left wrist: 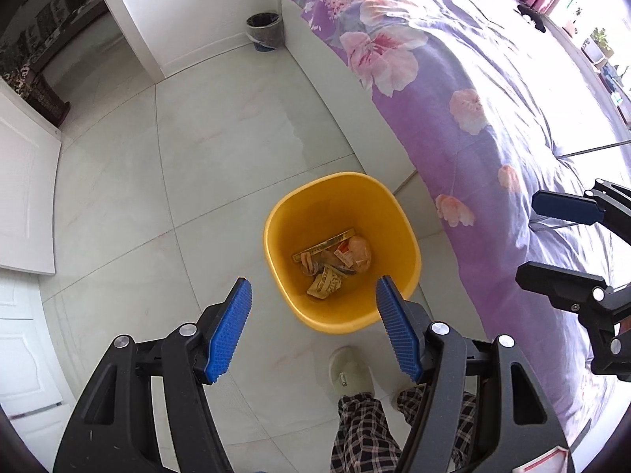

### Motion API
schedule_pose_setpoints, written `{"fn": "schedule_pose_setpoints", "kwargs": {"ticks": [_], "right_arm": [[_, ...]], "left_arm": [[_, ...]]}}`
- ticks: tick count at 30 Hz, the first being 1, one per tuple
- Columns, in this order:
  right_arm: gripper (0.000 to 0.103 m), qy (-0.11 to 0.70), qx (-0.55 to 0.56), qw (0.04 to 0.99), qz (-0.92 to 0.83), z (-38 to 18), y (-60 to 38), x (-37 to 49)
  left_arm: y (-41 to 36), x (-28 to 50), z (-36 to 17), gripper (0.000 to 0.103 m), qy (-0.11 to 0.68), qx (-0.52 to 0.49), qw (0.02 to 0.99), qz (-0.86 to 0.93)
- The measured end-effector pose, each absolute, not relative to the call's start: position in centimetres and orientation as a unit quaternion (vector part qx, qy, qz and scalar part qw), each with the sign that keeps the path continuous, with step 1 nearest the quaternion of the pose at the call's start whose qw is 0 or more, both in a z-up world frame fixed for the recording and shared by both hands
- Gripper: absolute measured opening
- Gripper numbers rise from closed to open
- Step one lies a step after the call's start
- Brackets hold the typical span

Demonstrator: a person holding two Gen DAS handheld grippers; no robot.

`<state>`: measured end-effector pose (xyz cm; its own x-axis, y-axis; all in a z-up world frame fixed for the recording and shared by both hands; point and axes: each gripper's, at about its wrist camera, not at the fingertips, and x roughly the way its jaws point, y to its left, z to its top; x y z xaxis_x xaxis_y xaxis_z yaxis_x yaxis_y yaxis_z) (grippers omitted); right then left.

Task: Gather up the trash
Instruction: 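Move both tools back over the table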

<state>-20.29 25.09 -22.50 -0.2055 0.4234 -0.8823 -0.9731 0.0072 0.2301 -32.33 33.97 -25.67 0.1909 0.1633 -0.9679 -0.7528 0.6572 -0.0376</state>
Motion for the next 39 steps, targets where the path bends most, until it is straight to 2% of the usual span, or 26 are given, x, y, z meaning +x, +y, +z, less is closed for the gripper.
{"fn": "schedule_pose_setpoints", "kwargs": {"ticks": [9,17,39], "right_arm": [[0.062,0.439,-0.255,0.607,0.611,-14.5,19.9,-20.9],[0.062,0.419,-0.225,0.666,0.575,-10.1,14.5,-20.4],[0.062,0.431,-0.065,0.852,0.291,-6.1,-5.4,-13.8]], "left_arm": [[30.9,-32.6,-19.4,0.065,0.539,-0.252,0.745,0.302],[27.4,-30.7,-16.2,0.065,0.531,-0.222,0.776,0.256],[17.4,-19.6,-10.6,0.065,0.521,-0.078,0.849,0.034]]}}
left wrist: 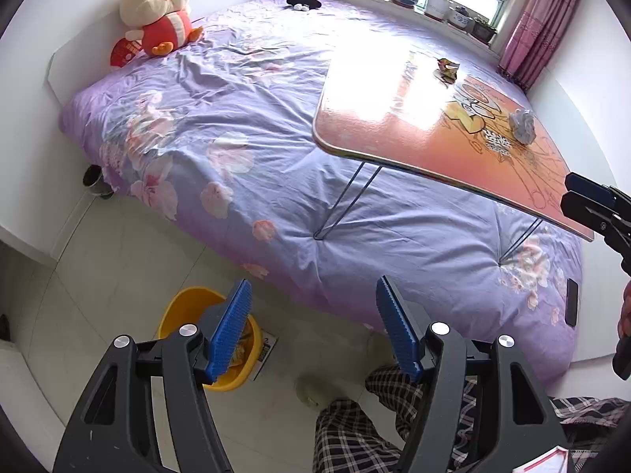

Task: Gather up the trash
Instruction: 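Move both tools back over the table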

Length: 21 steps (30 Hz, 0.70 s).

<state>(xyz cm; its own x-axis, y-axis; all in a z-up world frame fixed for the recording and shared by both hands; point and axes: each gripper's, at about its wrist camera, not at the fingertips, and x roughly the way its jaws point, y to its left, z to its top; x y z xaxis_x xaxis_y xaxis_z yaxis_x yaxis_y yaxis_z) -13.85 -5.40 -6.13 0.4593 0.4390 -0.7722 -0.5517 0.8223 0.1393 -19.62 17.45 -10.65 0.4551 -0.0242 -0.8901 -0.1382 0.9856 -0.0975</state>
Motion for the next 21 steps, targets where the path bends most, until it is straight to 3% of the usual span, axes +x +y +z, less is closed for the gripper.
{"fn": "schedule_pose_setpoints", "kwargs": {"ticks": [13,15,16,21], "right_arm": [[0.064,0.447,-0.007,0.879,0.168,-7.4,-16.4,-9.1],[0.066,0.451,-0.001,0.878,0.160,-7.9,-17.5,-7.9],[0.067,0.452,0.000,0.878,0.157,-8.2,-17.9,-7.2],[0.074,0.457,-0.003,0.876,0.154,-9.7,-18.8,-3.7]], "left_arm": [[10.8,-11.6,-10.1,0.066,0.527,-0.029,0.849,-0.040],[9.6,-10.0,-10.2,0.073,0.527,-0.018,0.848,-0.046],[9.1,-9.2,-10.1,0.082,0.524,-0.013,0.850,-0.046],[6.9,-4.6,-10.3,0.086,0.522,0.000,0.851,-0.049]]}}
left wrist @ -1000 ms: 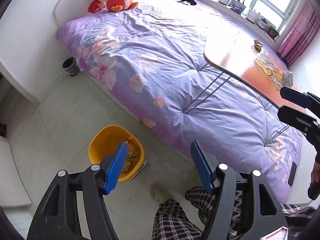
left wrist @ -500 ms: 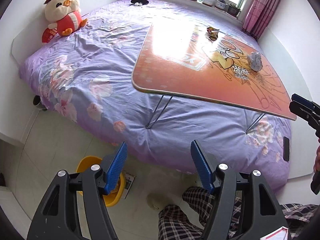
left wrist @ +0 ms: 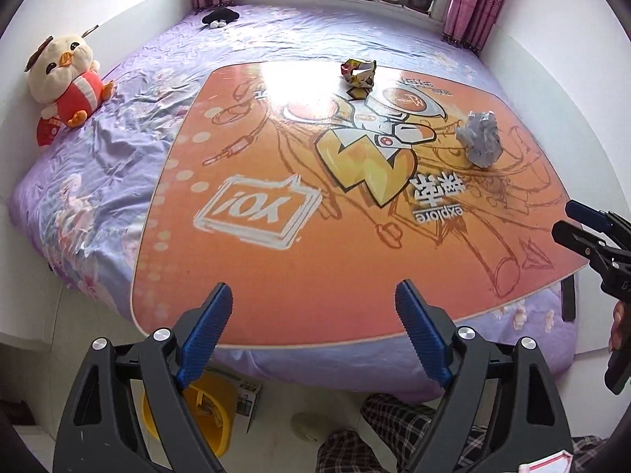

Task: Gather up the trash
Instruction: 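Move both tools back over the table, then grasp the yellow snack bag with the left tool while the right tool grasps the crumpled white paper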

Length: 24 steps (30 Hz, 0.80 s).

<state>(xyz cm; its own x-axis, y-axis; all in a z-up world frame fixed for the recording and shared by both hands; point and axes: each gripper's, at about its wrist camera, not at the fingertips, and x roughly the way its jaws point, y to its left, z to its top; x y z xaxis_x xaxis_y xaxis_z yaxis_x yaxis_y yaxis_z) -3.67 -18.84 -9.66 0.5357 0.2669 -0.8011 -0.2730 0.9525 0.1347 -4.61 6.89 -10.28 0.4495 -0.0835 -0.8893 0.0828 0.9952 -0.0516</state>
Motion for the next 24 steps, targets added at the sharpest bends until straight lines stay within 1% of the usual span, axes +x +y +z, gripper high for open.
{"fn": "schedule_pose_setpoints", "kwargs": {"ticks": [1,4,11,17,24], "right_arm": [[0.077,0.455,-0.005,0.877,0.153,-9.9,-18.9,-2.9],[0.082,0.452,-0.011,0.879,0.154,-10.5,-19.2,-0.8],[0.083,0.456,-0.026,0.873,0.168,-11.9,-19.1,3.1],[0.084,0.456,-0.051,0.871,0.177,-13.0,-18.3,5.1],[0.084,0.452,-0.048,0.871,0.187,-13.5,-18.2,6.7]], "left_arm": [[6.5,-3.6,-10.4,0.088,0.522,0.000,0.852,-0.048],[5.4,-0.6,-10.7,0.090,0.521,0.005,0.852,-0.046],[3.6,5.3,-11.9,0.090,0.522,0.012,0.852,-0.046],[2.3,9.3,-12.7,0.090,0.523,0.021,0.851,-0.051],[0.6,14.0,-13.4,0.090,0.518,0.039,0.852,-0.070]]}}
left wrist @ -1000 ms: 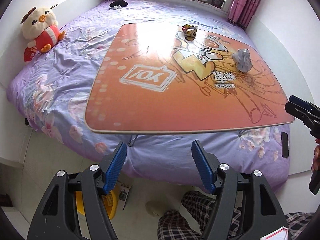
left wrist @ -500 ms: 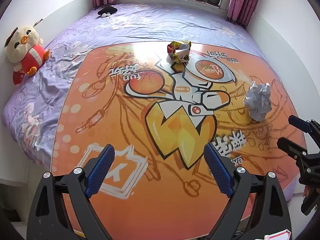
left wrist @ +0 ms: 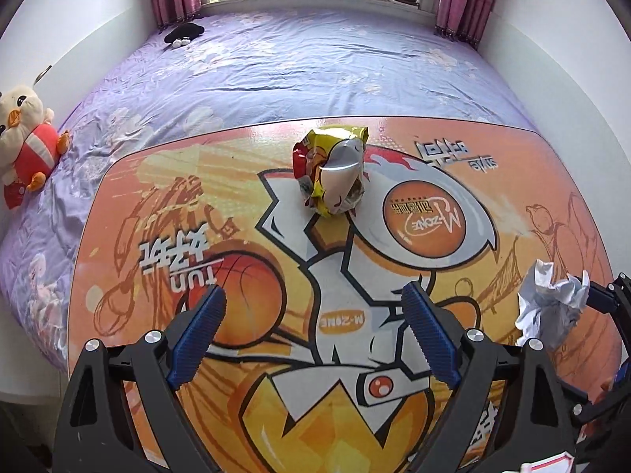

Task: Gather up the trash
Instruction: 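Grasp the yellow snack bag with the left tool while the right tool grasps the crumpled white paper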

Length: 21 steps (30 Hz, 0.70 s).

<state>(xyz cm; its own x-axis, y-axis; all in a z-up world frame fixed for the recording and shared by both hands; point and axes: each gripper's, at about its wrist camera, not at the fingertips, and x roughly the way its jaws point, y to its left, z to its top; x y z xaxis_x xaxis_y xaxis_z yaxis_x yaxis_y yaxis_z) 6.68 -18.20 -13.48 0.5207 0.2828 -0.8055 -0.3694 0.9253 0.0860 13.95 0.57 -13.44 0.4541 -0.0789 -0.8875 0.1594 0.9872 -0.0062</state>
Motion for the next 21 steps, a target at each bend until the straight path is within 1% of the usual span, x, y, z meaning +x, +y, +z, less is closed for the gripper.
{"fn": "schedule_pose_setpoints", "kwargs": {"ticks": [8,10,12,13,14,15,16,17,18,19,21], "right_arm": [[0.083,0.454,-0.031,0.869,0.194,-13.6,-18.5,8.0],[0.073,0.457,-0.026,0.867,0.197,-13.6,-18.6,8.1],[0.070,0.461,-0.020,0.864,0.200,-13.7,-18.7,8.1],[0.067,0.462,-0.019,0.863,0.201,-13.7,-18.7,8.1],[0.067,0.463,-0.019,0.863,0.201,-13.7,-18.7,8.1],[0.066,0.464,-0.019,0.863,0.201,-13.7,-18.7,8.0],[0.064,0.464,-0.018,0.863,0.201,-13.7,-18.8,8.0],[0.064,0.465,-0.017,0.862,0.202,-13.7,-18.8,8.1],[0.064,0.465,-0.015,0.862,0.202,-13.6,-18.9,8.2],[0.064,0.465,-0.014,0.862,0.202,-13.6,-18.9,8.3],[0.064,0.465,-0.017,0.862,0.201,-13.6,-18.9,8.2]], "left_arm": [[-0.3,18.8,-14.0,0.088,0.512,0.046,0.854,-0.078],[-0.5,19.6,-14.0,0.087,0.510,0.045,0.856,-0.078],[-0.6,20.1,-14.1,0.084,0.509,0.044,0.856,-0.078],[-0.4,20.4,-14.2,0.081,0.509,0.045,0.856,-0.079],[-0.5,20.5,-14.2,0.076,0.509,0.043,0.855,-0.083],[-0.5,20.6,-14.2,0.073,0.507,0.047,0.857,-0.083],[-0.5,20.5,-14.1,0.066,0.504,0.053,0.858,-0.083],[-0.4,20.4,-14.0,0.056,0.504,0.053,0.858,-0.085],[-0.2,20.3,-13.9,0.051,0.505,0.051,0.857,-0.085],[0.0,20.1,-13.8,0.047,0.507,0.050,0.856,-0.084],[0.4,19.3,-13.8,0.047,0.508,0.052,0.857,-0.075]]}}
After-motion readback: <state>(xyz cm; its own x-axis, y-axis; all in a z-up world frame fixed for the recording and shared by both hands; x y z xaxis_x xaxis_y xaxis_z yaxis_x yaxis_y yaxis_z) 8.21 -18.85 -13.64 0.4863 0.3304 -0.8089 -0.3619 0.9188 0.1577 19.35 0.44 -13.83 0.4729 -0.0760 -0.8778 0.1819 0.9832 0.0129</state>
